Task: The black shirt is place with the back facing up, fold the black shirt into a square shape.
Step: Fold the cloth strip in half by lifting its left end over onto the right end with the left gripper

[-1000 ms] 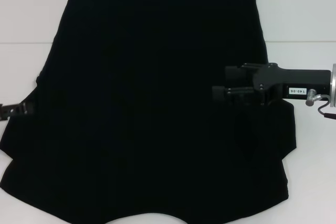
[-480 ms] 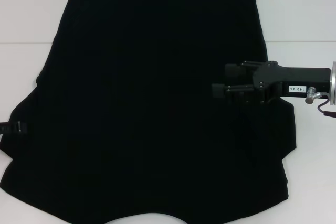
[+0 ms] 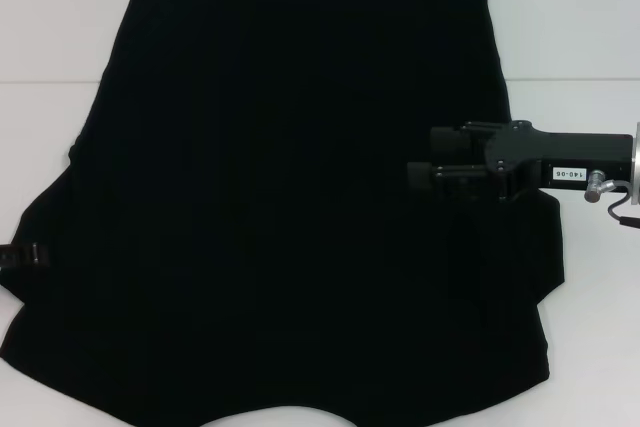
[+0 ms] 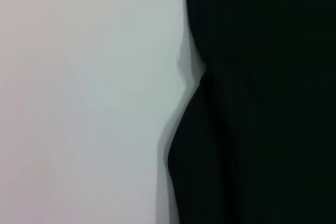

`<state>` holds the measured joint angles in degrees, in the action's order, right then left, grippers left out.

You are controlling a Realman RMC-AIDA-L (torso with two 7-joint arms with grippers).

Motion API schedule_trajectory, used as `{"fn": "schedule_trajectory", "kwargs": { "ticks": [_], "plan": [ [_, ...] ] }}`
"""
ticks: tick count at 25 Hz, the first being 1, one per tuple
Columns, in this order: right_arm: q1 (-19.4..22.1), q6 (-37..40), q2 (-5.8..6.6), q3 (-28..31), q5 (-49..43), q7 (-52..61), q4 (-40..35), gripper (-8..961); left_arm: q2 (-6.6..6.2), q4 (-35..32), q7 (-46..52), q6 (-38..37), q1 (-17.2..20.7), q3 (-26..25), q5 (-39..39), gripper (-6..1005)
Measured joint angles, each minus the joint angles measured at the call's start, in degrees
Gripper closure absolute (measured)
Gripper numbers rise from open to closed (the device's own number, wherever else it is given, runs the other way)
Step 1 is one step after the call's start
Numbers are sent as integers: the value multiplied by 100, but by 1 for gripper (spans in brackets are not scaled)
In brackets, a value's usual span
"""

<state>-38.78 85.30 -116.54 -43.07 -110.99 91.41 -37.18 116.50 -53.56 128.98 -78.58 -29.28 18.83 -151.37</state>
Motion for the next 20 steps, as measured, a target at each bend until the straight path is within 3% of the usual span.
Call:
{"fn": "schedule_trajectory", "kwargs": {
  "ticks": [17,20],
  "plan": [
    [19,4,-26,9,2,0,0,103,30,25,-5,-51,-15,78,-126,58],
    [20,2,-27,9,35,0,0,103,31,29,-6,-50,-30,78,-133,104]
  ]
}}
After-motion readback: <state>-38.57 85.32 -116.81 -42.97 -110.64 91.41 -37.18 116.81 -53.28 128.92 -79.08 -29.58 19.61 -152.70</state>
